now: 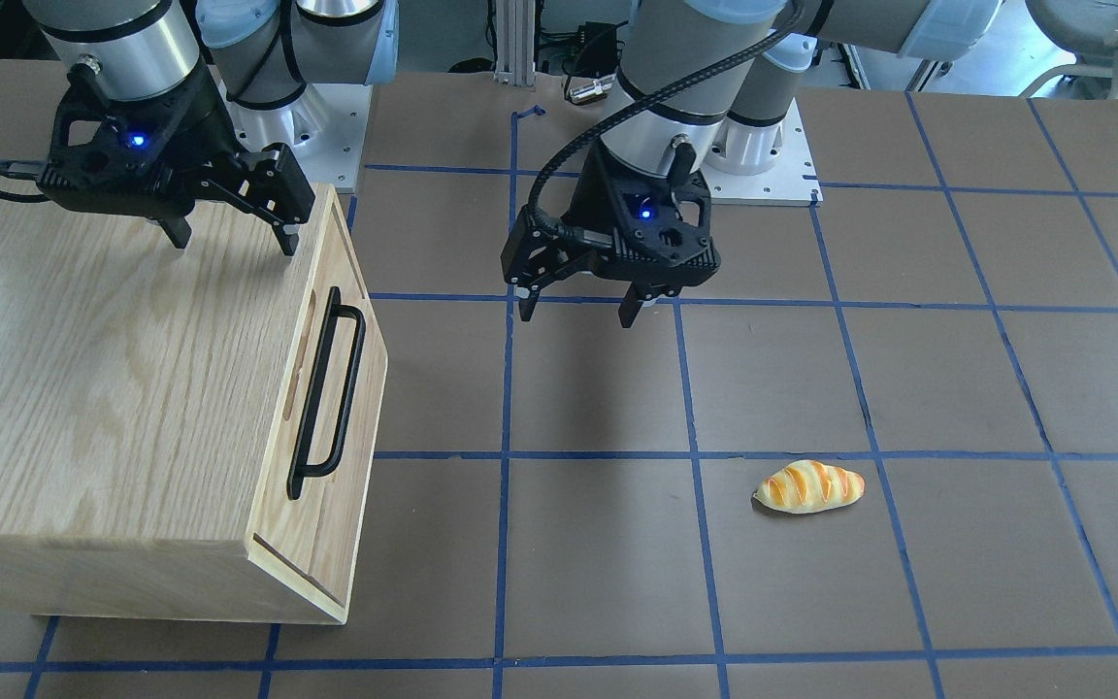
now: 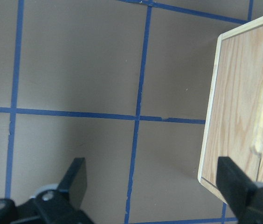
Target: Open upper drawer
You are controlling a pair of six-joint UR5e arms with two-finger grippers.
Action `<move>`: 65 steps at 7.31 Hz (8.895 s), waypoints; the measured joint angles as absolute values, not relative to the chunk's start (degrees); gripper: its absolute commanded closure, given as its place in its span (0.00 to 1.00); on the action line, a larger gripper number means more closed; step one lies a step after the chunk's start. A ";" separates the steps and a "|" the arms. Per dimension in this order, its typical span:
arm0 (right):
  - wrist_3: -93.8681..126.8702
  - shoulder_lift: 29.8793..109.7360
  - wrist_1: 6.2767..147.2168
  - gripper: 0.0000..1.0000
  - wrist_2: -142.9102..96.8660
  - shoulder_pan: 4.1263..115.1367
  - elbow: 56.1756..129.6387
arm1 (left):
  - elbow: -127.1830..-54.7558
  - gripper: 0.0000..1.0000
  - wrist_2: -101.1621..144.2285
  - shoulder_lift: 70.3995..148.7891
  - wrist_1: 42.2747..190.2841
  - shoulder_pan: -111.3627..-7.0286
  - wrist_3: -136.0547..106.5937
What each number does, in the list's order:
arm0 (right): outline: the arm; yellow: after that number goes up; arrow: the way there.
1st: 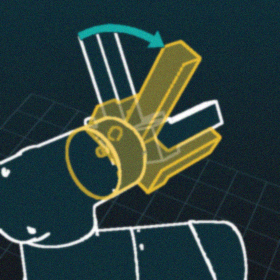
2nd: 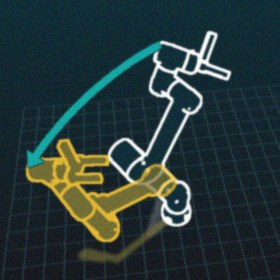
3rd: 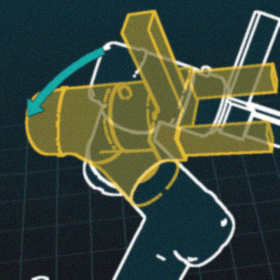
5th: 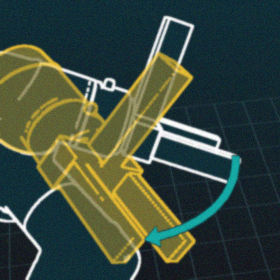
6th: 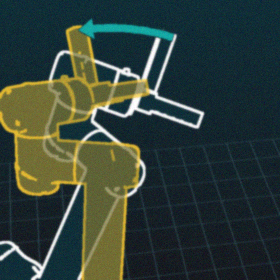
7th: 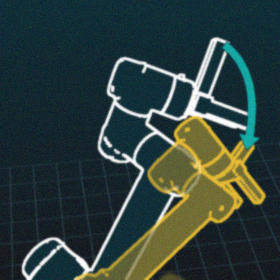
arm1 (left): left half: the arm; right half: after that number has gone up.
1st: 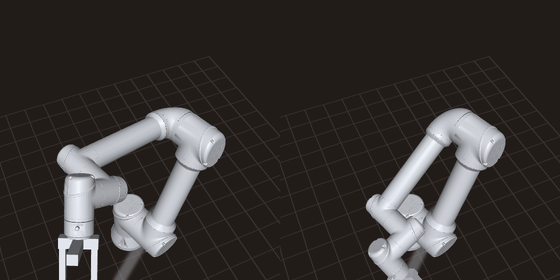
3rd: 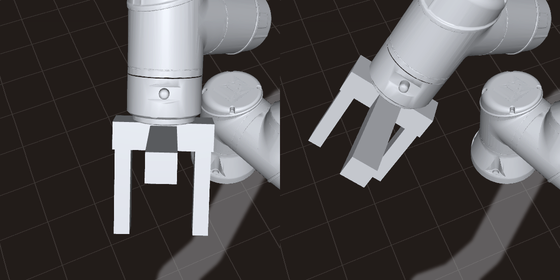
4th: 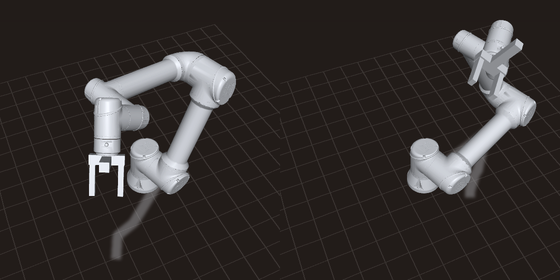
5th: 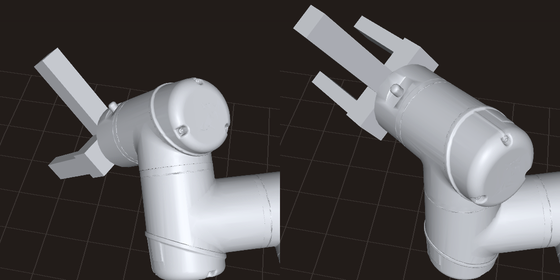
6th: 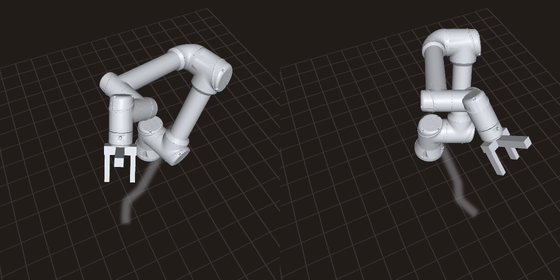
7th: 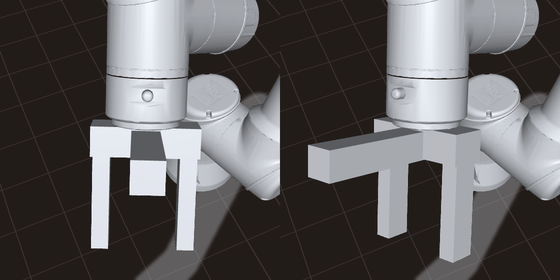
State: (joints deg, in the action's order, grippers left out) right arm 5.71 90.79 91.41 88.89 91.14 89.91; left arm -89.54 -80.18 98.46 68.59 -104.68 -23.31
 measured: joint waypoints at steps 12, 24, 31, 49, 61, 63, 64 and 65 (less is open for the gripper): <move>5.71 90.79 91.41 0.00 88.94 91.12 89.91 | -82.97 0.00 -72.89 111.05 58.91 -111.98 -37.55; 5.71 90.79 91.41 0.00 88.91 91.14 89.91 | -80.73 0.00 -72.72 114.18 55.34 -114.26 -36.21; 5.71 90.79 91.41 0.00 88.89 91.14 89.91 | -80.59 0.00 -73.28 115.46 55.46 -114.35 -35.60; 5.71 90.79 91.41 0.00 88.93 91.14 89.91 | -81.00 0.00 -84.26 113.02 62.92 -111.91 -33.03; 5.71 90.79 91.41 0.00 88.91 91.14 89.91 | -81.18 0.00 -87.01 109.94 69.39 -107.47 -29.53; 5.71 90.79 91.41 0.00 88.94 91.14 89.91 | -81.23 0.00 -87.01 109.02 70.76 -106.16 -28.13; 5.71 90.79 91.41 0.00 88.93 91.14 89.91 | -81.32 0.00 -87.01 108.69 71.23 -105.85 -27.39; 5.71 90.79 91.41 0.00 88.91 91.14 89.91 | -81.43 0.00 -87.01 108.47 71.62 -105.57 -26.48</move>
